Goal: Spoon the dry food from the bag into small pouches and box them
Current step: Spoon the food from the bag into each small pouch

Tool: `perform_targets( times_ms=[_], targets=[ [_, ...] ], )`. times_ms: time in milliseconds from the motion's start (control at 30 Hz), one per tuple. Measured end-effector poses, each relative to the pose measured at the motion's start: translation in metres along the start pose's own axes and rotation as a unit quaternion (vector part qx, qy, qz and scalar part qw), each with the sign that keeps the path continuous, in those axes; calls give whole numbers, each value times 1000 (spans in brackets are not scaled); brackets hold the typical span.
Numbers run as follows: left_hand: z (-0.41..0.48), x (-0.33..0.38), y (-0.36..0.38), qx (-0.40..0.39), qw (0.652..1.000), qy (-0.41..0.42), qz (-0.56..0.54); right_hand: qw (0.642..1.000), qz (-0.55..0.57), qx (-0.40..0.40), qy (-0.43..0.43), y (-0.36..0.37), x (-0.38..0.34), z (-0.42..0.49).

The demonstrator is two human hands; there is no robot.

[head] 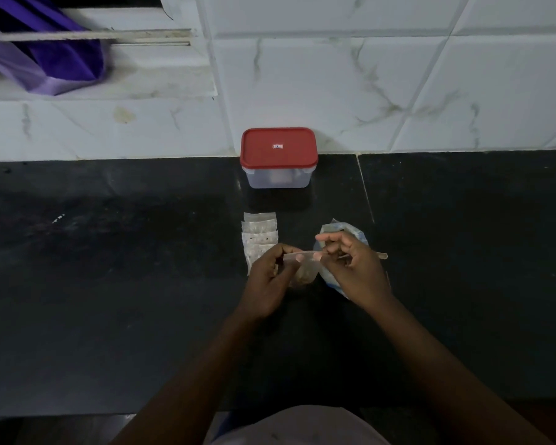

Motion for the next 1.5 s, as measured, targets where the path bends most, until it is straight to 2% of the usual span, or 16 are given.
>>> perform_targets(
  times_ms=[200, 333, 500, 800, 967, 1167, 1300, 1500],
  targets=[
    [-3, -10, -11, 36, 999, -8, 2, 1000, -5, -14, -5, 11, 0, 1],
    [-4, -13, -17, 48, 998, -31, -41, 999, 35, -16, 10, 17, 4, 1],
    [-6, -11, -25, 25, 995, -39, -90, 994, 100, 2, 33, 24, 10, -4],
    [-13, -14, -36, -8, 989, -62, -136, 996, 76, -37, 36, 43, 13, -2],
    [-16, -17, -43, -21, 986, -72, -146, 992, 107, -50, 51, 51, 15, 1],
    [-17, -21, -56, 22, 993, -46, -106, 985, 137, -39, 94, 57, 17, 1],
    [-17, -30, -62, 43, 990, -53, -121, 977, 170, -47, 117, 59, 21, 0],
    [-20, -41, -70, 34, 991, -64, -115, 977, 173, -5, 125, 67, 25, 1]
  ],
)
Point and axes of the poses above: each hand's wrist, its own z-axis towards the middle knuckle, its own y-axis out of the palm, x = y × z, the point moved 3 cm from there along z, towards the middle knuckle, and after that the axes turned 10 degrees about z, right-handed, at the moved point
